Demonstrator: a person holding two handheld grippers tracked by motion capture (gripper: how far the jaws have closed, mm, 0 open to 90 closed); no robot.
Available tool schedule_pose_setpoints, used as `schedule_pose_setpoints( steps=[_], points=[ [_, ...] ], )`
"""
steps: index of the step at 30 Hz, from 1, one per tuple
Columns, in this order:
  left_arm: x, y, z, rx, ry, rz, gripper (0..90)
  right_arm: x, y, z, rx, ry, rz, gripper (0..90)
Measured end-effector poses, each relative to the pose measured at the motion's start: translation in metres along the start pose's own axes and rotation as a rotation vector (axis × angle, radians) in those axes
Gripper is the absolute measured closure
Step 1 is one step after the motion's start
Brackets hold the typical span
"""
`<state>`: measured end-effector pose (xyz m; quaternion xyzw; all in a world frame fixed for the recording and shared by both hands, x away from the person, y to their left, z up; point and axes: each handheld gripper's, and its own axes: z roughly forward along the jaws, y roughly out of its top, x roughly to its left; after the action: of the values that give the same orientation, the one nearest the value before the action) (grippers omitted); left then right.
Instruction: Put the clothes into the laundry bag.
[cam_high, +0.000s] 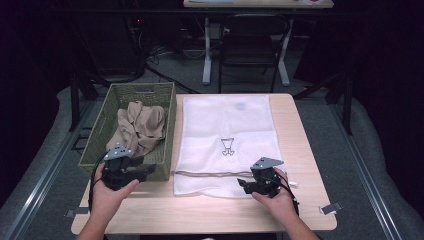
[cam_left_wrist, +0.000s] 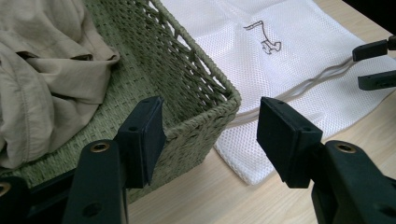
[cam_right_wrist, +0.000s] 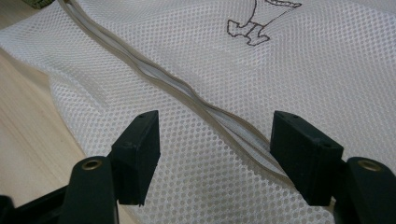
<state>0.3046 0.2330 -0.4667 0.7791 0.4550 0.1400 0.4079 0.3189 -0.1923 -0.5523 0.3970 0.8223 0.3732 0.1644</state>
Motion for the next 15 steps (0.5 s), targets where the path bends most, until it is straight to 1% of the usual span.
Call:
schedule_pose_setpoints(
  steps=[7, 9, 15],
  points=[
    [0.0058, 0.0000, -0.0045, -0.009, 0.012, -0.013, 41.2, -0.0002, 0.0000, -0.0001, -0.001, -0.001, 0.001, 33.1],
    [0.0074, -0.0001, -0.0060, -0.019, 0.016, -0.024, 41.2, -0.0002, 0.0000, 0.0000, 0.000, -0.001, 0.001, 33.0],
    [0.0102, 0.0002, -0.0087, -0.019, 0.022, -0.022, 41.2, -0.0001, 0.0000, 0.0000, 0.000, -0.001, 0.001, 33.1]
  ],
)
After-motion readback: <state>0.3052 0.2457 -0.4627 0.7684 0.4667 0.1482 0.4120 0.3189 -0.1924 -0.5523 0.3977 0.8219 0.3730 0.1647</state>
